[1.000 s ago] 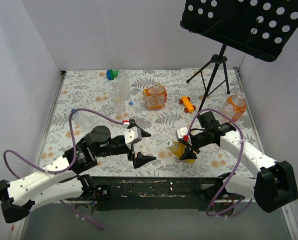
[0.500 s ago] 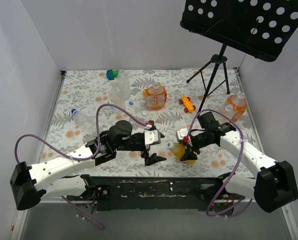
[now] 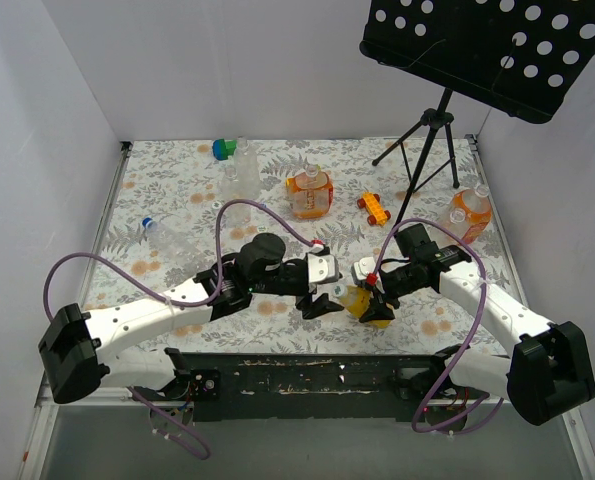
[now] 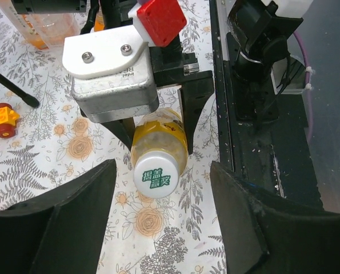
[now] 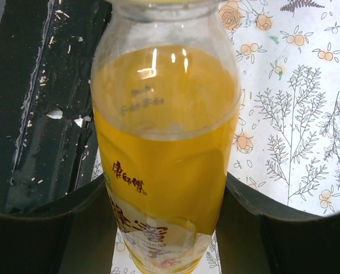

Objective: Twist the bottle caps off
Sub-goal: Pick up the plastic bottle at the center of the board.

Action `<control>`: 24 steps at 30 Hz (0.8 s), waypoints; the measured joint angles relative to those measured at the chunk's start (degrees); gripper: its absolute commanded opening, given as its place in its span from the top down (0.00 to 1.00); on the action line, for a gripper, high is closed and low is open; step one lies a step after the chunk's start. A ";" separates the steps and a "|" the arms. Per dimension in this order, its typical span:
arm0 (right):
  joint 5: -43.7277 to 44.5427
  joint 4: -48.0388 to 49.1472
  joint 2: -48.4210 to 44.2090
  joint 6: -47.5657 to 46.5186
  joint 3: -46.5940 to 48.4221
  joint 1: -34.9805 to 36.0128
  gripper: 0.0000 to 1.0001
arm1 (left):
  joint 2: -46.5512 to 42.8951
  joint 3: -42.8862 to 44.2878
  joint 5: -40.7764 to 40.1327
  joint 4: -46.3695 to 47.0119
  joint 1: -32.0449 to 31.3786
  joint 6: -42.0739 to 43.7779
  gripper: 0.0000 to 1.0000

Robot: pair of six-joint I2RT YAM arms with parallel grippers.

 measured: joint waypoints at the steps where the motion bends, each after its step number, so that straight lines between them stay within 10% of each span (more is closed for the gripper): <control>1: 0.00 -0.02 0.00 -0.04 0.00 0.00 0.88 | 0.37 0.07 0.17 0.15 0.00 -0.07 0.42; 11: -0.20 -0.81 0.00 -0.57 0.00 0.00 0.88 | 2.14 0.44 0.79 0.68 0.31 -1.95 1.00; 18: -1.29 -1.20 0.00 0.13 0.00 0.00 0.88 | 2.19 2.01 -1.20 -1.55 0.33 -8.55 1.00; 24: -1.46 -1.42 0.00 2.29 0.00 0.00 0.88 | 2.01 3.08 -9.22 -4.20 0.09 -30.69 1.00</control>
